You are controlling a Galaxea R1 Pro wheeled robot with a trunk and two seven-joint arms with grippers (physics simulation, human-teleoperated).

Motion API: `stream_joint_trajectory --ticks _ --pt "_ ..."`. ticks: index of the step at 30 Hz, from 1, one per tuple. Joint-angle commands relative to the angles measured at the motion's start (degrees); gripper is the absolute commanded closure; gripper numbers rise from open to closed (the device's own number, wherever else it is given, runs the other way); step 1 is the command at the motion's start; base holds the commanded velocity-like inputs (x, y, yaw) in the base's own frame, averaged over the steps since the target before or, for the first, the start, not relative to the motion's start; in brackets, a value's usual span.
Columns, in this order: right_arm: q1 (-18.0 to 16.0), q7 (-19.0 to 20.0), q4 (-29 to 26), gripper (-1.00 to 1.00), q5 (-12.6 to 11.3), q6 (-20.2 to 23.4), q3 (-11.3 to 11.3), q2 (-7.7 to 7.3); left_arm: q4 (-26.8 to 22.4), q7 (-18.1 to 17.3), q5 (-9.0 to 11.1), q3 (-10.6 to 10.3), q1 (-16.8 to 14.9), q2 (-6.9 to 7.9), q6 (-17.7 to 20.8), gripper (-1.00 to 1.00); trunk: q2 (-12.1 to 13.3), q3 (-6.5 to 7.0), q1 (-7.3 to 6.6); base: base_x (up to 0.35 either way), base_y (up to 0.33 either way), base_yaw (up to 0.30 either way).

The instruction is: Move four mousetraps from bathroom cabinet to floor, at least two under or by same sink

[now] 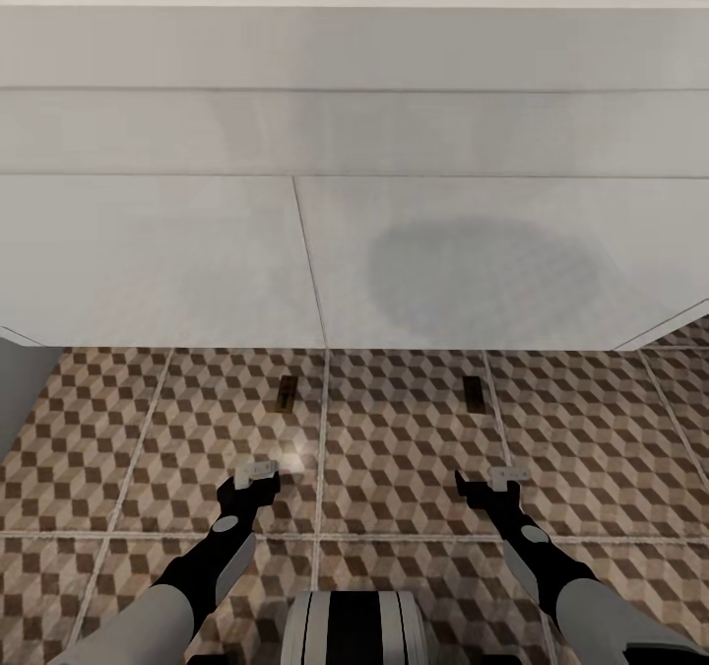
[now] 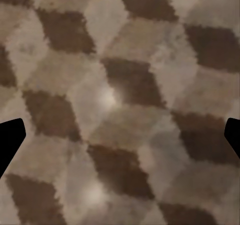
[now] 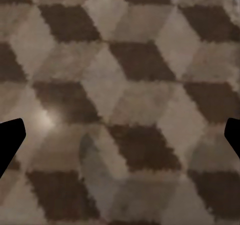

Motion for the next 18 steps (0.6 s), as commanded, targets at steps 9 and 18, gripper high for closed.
stream_joint_trajectory --ticks 9,18 --pt "0.0 0.3 0.1 -1.00 -0.3 -0.2 -0.1 -0.01 0.0 0.5 0.5 -0.5 0.0 -0.03 -0.3 -1.00 0.0 -0.03 -0.01 0.000 0.000 0.000" --pt "0.0 0.3 0.1 -1.00 -0.3 -0.3 -0.1 -0.01 0.0 0.5 0.5 -0.5 0.0 0.04 -0.2 -1.00 0.0 -0.03 -0.01 0.000 0.000 0.000"
